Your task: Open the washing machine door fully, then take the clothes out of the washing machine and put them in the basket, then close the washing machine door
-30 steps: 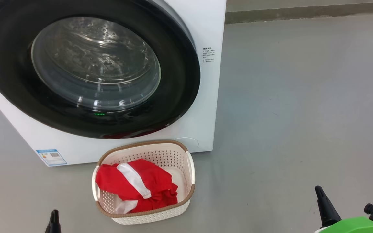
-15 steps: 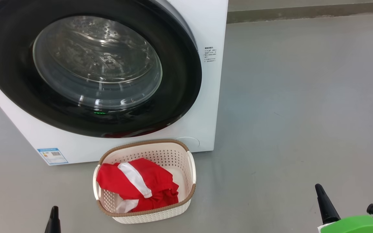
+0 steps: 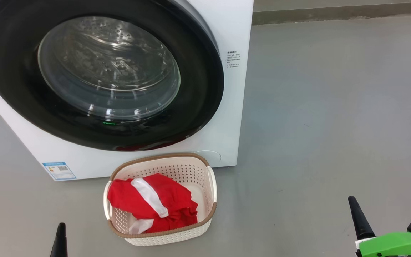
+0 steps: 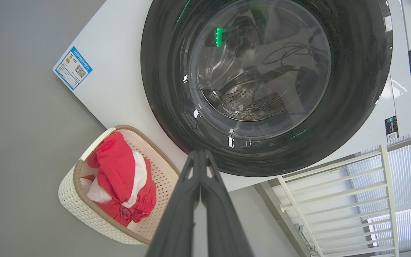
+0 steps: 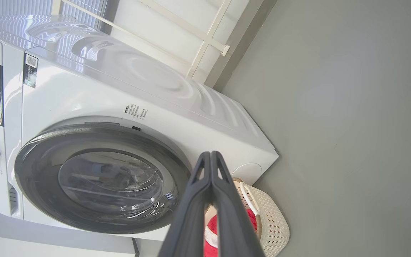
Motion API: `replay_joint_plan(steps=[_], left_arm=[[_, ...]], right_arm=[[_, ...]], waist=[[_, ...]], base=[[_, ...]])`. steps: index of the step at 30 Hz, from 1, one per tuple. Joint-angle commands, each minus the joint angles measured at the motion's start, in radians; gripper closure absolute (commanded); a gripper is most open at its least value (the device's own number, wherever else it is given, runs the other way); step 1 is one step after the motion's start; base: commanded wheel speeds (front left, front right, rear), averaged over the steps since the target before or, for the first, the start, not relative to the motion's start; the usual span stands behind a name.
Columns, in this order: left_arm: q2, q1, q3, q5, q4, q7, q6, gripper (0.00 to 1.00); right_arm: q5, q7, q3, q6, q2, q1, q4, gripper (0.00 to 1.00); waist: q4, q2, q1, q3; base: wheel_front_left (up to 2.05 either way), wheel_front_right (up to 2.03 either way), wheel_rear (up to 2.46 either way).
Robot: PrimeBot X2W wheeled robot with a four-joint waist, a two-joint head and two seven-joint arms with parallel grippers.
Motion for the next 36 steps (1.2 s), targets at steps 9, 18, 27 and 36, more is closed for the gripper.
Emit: replay_joint_plan(steps=[9,18,27,36], left_arm=[[0.008,-0.066,0.030,-0.112,-0.019,0.030,-0.002,1.00],[0.007,-0.083,0.034,-0.203,-0.018,0.056,-0.002,1.00],[0.005,-0.098,0.038,-0.284,-0.017,0.078,-0.003,1.00],[0.004,-0.115,0.042,-0.375,-0.016,0.104,-0.003,1.00]], right_arm=[[0.100,0.034,0.000,-0.001,0.005,-0.043,-0.041,1.00],[0.186,0.061,-0.010,-0.001,0.016,-0.048,-0.051,1.00],[0.261,0.084,-0.018,-0.002,0.025,-0.052,-0.061,1.00],[0.346,0.111,-0.028,-0.002,0.035,-0.058,-0.072,1.00]], waist=[[0.004,-0.0001,-0.0001,0.001],[0.007,-0.0001,-0.0001,0.002],[0.010,-0.0001,-0.0001,0.004],[0.013,-0.0001,-0.0001,0.005]], base=[[0.00,0.00,0.00],[0.00,0.00,0.00],[0.00,0.00,0.00],[0.00,0.00,0.00]])
